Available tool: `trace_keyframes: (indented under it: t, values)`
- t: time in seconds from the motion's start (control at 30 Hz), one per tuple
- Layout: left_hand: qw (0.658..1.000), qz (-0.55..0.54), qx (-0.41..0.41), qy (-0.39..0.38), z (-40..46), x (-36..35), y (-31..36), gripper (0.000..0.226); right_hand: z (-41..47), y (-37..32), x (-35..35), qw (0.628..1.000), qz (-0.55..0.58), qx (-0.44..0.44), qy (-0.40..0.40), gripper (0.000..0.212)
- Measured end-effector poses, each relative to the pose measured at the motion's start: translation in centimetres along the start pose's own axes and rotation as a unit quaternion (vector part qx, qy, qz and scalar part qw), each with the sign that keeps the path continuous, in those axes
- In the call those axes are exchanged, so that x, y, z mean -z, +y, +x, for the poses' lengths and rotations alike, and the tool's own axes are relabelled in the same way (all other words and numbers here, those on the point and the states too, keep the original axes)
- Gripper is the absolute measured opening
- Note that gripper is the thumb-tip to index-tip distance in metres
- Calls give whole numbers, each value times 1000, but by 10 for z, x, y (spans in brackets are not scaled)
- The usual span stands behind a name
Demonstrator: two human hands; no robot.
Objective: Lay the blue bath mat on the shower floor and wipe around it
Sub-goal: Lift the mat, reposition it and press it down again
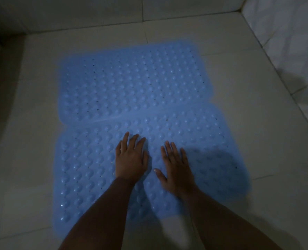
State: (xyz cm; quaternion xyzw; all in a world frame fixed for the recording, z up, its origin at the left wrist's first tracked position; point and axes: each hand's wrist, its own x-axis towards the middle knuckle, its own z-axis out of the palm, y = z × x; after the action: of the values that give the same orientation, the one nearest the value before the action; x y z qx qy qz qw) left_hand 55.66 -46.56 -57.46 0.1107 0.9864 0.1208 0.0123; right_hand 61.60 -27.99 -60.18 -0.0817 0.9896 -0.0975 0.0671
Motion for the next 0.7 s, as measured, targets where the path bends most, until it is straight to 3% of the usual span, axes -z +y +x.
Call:
trace_keyframes:
  t: [0.1, 0.23, 0.37, 0.47, 0.6, 0.7]
  values:
    - [1000, 9, 4, 9, 4, 0, 0, 48, 0, 5, 0, 1000, 16, 0, -17, 91]
    - [999, 12, 37, 6, 12, 8, -1, 49, 6, 7, 13, 992, 72, 4, -104, 89]
    - [999, -4, 38, 24, 24, 12, 15, 48, 57, 27, 85, 940, 239, -66, -236, 74]
    - [1000, -7, -7, 3, 29, 5, 52, 51, 86, 63, 143, 935, 295, -120, -159, 65]
    - [993, -43, -94, -54, 22, -23, 115, 58, 85, 107, 160, 960, 232, -126, -89, 55]
    - [983, -11, -141, -115, 8, -57, 143, 76, 81, 129, 152, 976, 187, -109, -30, 51]
